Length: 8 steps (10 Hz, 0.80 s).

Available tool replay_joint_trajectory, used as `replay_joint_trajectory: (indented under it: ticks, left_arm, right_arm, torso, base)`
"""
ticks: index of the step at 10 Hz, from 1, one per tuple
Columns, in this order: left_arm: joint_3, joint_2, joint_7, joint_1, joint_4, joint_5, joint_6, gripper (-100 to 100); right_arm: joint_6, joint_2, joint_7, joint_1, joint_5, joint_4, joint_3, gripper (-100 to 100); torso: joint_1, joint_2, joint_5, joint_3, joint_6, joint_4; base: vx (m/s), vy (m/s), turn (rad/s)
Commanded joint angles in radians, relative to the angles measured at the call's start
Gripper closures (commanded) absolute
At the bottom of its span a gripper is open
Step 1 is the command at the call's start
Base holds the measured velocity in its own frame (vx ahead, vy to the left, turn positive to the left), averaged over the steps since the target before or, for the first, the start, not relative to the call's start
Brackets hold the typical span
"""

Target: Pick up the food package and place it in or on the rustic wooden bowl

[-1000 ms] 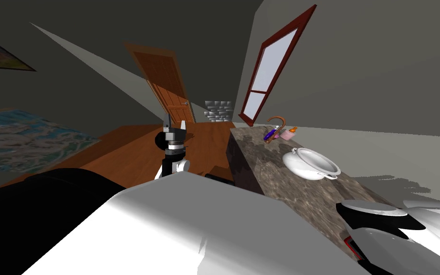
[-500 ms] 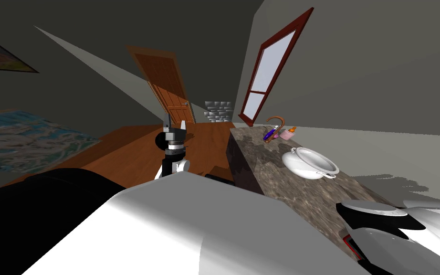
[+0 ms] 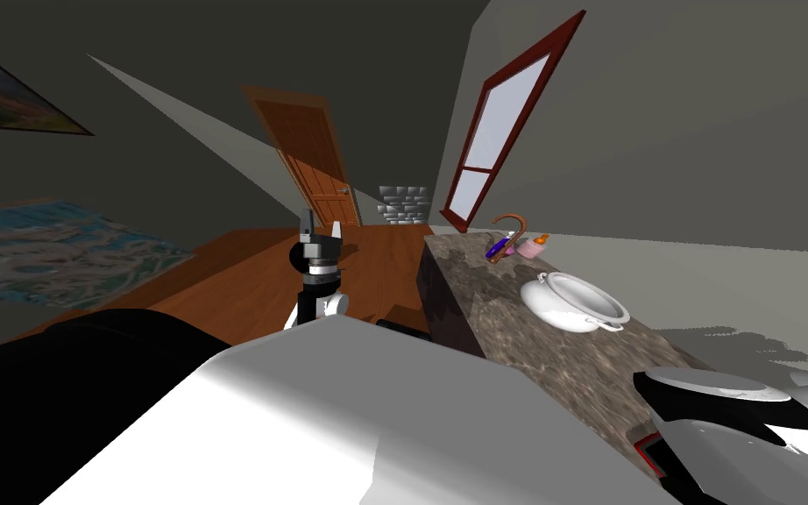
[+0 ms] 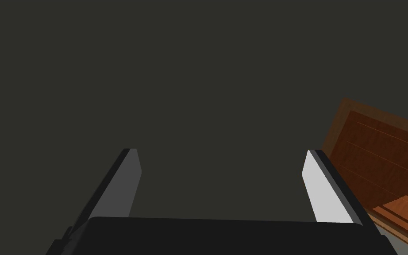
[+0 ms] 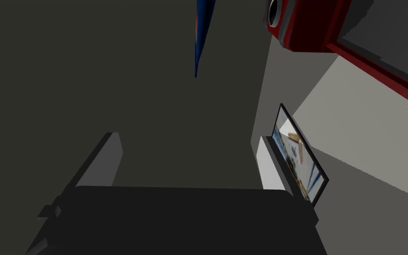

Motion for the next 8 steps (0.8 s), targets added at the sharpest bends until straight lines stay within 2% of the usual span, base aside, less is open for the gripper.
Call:
replay_joint_trajectory:
  ticks: [1,2,3,8]
  left_arm:
    - [0.0,0.0,0.0,0.0,0.0,0.0,0.0,0]
    - [0.0,0.0,0.0,0.0,0.0,0.0,0.0,0]
    - [0.0,0.0,0.0,0.0,0.0,0.0,0.0,0]
    - [0.0,0.0,0.0,0.0,0.0,0.0,0.0,0]
  right_arm:
    - [-0.001,-0.019,0.03,-0.013,0.009,-0.006,-0.002,-100]
    - [-0.002,-0.007,0.019,-0.004,0.004,-0.012,-0.004,-100]
    - [-0.003,-0.008,0.024,-0.004,0.005,-0.014,-0.005,0]
    - [-0.003,-0.008,0.023,-0.004,0.005,-0.014,-0.005,0]
  torso:
    - [0.0,0.0,0.0,0.0,0.0,0.0]
    - [0.0,0.0,0.0,0.0,0.0,0.0]
    - [0.0,0.0,0.0,0.0,0.0,0.0]
    - [0.0,-0.001,0.0,0.0,0.0,0.0]
  base:
    - [-0.018,-0.006,0.075]
    - [-0.007,-0.004,0.012]
    - [0.0,0.0,0.0]
    - [0.0,0.0,0.0]
